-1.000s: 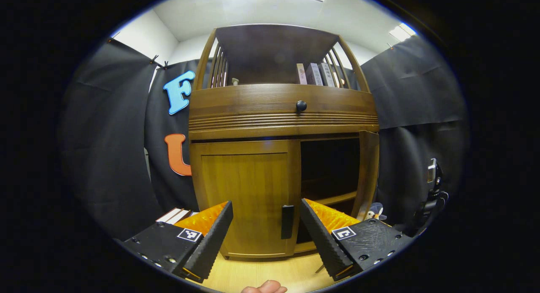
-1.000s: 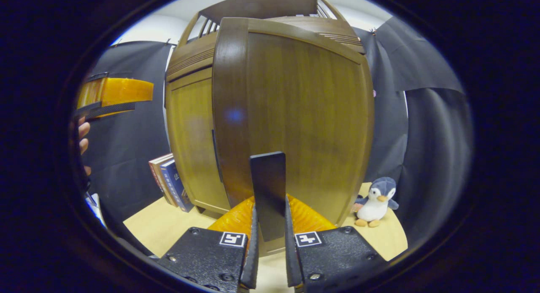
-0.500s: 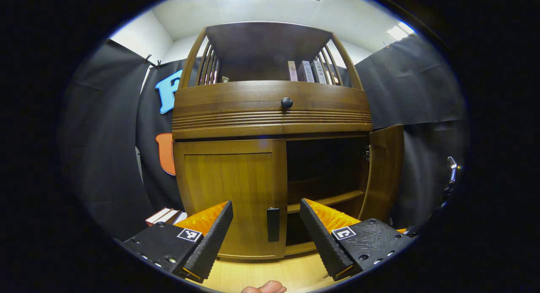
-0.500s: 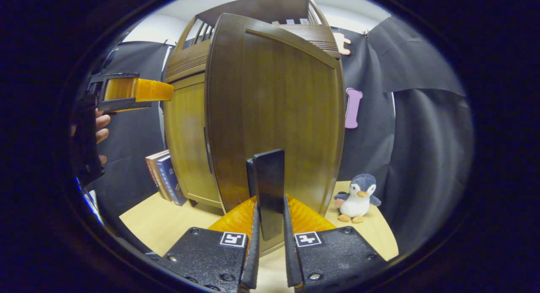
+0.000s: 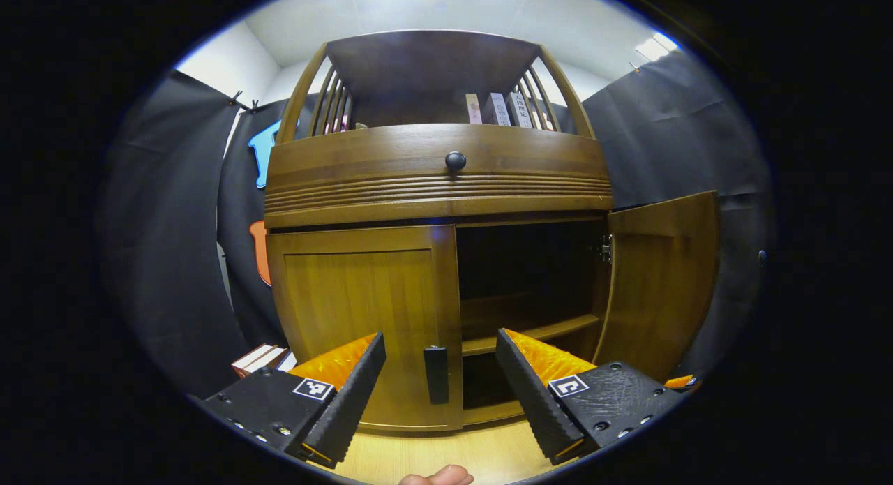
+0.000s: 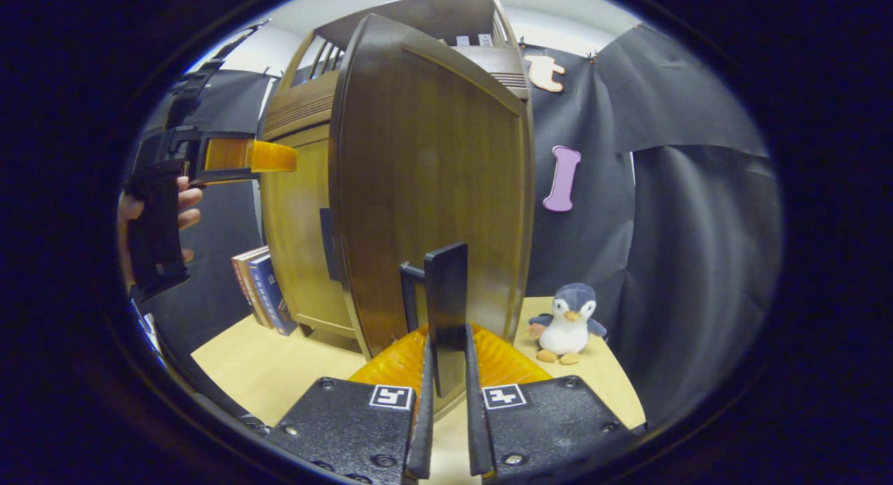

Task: Open the right door of the double-door shoe cabinet with the right hand, and open the left door with the left hand.

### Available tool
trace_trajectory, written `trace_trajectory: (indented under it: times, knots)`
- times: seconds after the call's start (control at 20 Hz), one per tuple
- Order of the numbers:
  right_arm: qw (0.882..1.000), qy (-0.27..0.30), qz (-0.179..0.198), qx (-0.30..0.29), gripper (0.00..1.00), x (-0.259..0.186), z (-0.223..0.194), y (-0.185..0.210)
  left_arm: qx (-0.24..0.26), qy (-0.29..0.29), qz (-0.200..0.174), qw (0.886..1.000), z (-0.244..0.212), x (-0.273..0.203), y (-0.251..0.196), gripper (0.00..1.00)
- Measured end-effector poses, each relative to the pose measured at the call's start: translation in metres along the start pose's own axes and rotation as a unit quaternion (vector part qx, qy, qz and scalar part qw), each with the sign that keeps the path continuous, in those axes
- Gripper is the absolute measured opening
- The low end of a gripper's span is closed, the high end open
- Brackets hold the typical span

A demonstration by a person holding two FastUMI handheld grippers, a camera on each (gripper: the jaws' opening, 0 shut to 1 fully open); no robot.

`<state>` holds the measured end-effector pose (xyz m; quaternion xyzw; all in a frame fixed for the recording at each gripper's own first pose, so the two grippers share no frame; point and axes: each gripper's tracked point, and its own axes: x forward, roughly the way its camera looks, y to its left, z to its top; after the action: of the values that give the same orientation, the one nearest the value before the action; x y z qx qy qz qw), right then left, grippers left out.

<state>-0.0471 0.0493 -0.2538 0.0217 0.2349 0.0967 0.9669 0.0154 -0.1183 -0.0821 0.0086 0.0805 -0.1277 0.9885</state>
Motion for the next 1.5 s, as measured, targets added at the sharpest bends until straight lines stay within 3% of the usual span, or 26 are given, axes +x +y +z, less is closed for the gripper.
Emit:
trace_trajectory:
  times: [0.35, 0.65, 0.85, 0.9, 1.1, 1.25, 1.3, 1.4, 1.5]
  knots:
    - [0.999, -0.002, -0.033, -0.003, 0.18, -0.003, 0.006, -0.010, -0.003, 0.003, 0.000, 1.000, -0.030, 0.023, -0.011, 0.95]
    - [0.997, 0.012, -0.072, 0.028, 0.16, -0.009, 0.014, -0.013, -0.013, 0.035, -0.020, 0.999, -0.065, 0.052, -0.025, 0.96]
    - [0.994, 0.022, -0.096, 0.055, 0.11, -0.008, 0.012, -0.017, -0.026, 0.056, -0.021, 0.998, -0.086, 0.065, -0.025, 0.96]
    - [0.992, 0.022, -0.106, 0.059, 0.05, -0.009, 0.013, -0.020, -0.027, 0.061, -0.021, 0.998, -0.090, 0.069, -0.025, 0.96]
    - [0.987, 0.016, -0.139, 0.079, 0.11, -0.012, 0.013, -0.031, -0.032, 0.072, -0.022, 0.997, -0.104, 0.086, -0.025, 0.96]
    - [0.987, 0.011, -0.133, 0.092, 0.11, -0.012, 0.016, -0.025, -0.035, 0.084, -0.033, 0.995, -0.115, 0.097, -0.031, 1.00]
    - [0.987, 0.008, -0.132, 0.086, 0.11, -0.013, 0.017, -0.025, -0.025, 0.080, -0.033, 0.996, -0.116, 0.102, -0.029, 0.91]
    - [0.988, 0.002, -0.138, 0.075, 0.05, -0.013, 0.018, -0.034, -0.015, 0.079, -0.027, 0.996, -0.123, 0.110, -0.024, 0.91]
    - [0.987, 0.013, -0.147, 0.071, 0.11, -0.015, 0.012, -0.038, -0.003, 0.071, -0.014, 0.997, -0.125, 0.111, -0.016, 0.84]
